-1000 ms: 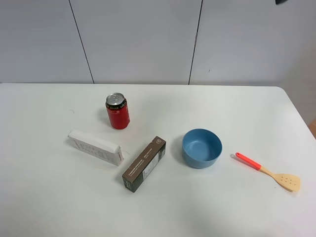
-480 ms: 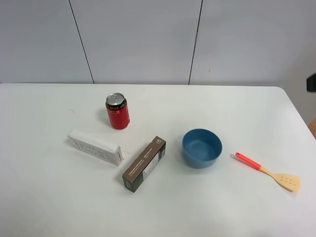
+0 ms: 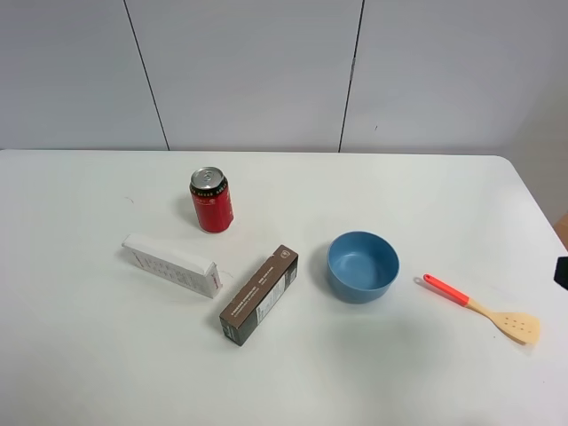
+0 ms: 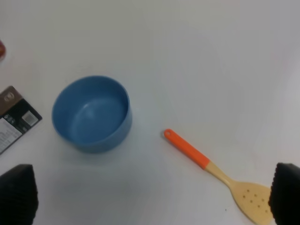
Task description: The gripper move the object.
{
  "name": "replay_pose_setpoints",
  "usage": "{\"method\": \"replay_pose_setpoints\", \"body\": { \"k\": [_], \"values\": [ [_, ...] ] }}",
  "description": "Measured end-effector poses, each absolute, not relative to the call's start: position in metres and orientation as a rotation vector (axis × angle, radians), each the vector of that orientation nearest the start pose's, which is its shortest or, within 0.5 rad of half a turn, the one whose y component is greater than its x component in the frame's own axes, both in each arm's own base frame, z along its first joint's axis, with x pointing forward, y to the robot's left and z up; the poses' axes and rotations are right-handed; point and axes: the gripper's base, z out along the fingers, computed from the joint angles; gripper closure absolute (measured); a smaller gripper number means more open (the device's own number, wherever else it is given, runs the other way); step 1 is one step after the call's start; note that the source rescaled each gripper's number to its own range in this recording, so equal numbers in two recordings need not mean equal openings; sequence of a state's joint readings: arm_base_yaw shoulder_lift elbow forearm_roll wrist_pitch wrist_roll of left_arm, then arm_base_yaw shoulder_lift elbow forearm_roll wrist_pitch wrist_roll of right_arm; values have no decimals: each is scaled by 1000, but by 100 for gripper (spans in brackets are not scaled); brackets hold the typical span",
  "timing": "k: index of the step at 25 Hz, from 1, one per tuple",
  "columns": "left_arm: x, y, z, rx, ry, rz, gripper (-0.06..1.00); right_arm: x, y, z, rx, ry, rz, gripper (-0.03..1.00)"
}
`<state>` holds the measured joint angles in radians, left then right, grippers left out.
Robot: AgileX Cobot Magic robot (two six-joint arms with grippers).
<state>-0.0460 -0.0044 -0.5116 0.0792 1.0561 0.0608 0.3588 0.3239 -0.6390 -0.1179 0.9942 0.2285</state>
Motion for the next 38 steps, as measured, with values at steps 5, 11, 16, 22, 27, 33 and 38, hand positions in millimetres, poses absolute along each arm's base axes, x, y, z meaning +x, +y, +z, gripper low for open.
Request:
{"method": "replay_pose_setpoints", "body": {
  "k": [5, 11, 16, 22, 27, 33, 38],
  "values": [
    [-7, 7, 281, 104, 2020, 104, -6, 25, 0, 300, -145, 2109, 214, -3],
    [-7, 7, 281, 104, 2020, 104, -6, 17, -3, 291, -165, 2157, 186, -3],
    [-7, 7, 281, 104, 2020, 104, -6, 16, -4, 281, -193, 2188, 159, -3],
    [-7, 7, 281, 104, 2020, 105, -6, 2, -9, 274, -186, 2083, 183, -2],
    [-7, 7, 281, 104, 2020, 105, -6, -1, -10, 274, -183, 2054, 190, -2],
    [-7, 7, 281, 104, 2020, 105, -6, -1, -10, 274, -183, 2054, 190, -2],
    [-7, 7, 281, 104, 2020, 105, -6, -1, -10, 274, -182, 2053, 190, -2]
  ]
}}
